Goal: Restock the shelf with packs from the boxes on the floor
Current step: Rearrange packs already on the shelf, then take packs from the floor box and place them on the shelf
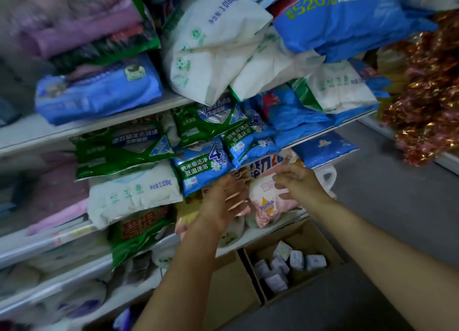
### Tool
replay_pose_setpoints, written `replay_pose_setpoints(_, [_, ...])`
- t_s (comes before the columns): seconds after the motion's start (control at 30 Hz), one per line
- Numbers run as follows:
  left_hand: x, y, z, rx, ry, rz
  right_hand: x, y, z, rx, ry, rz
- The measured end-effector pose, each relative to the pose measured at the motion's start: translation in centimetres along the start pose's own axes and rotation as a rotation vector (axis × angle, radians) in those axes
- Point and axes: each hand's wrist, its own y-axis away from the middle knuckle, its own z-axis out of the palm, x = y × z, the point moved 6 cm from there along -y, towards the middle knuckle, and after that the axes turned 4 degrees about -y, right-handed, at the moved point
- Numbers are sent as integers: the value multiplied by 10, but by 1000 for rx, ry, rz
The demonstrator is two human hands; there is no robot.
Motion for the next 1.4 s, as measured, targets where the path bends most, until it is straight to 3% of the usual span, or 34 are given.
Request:
replay_pose_setpoints(0.43, [65, 150, -180, 72, 35, 231, -84, 131, 188, -212, -33, -195])
replay_pose_setpoints(0.8, [105, 275, -343, 254, 8, 458, -122, 225, 345, -422, -34, -329])
replay_pose_setpoints(1.17, [189, 309, -471, 514, 67, 673, -194, 202, 446, -460, 4, -463])
replay_pose_setpoints(1.4, [261, 289, -543, 854, -94, 687, -250, 141, 496, -330, 75, -540])
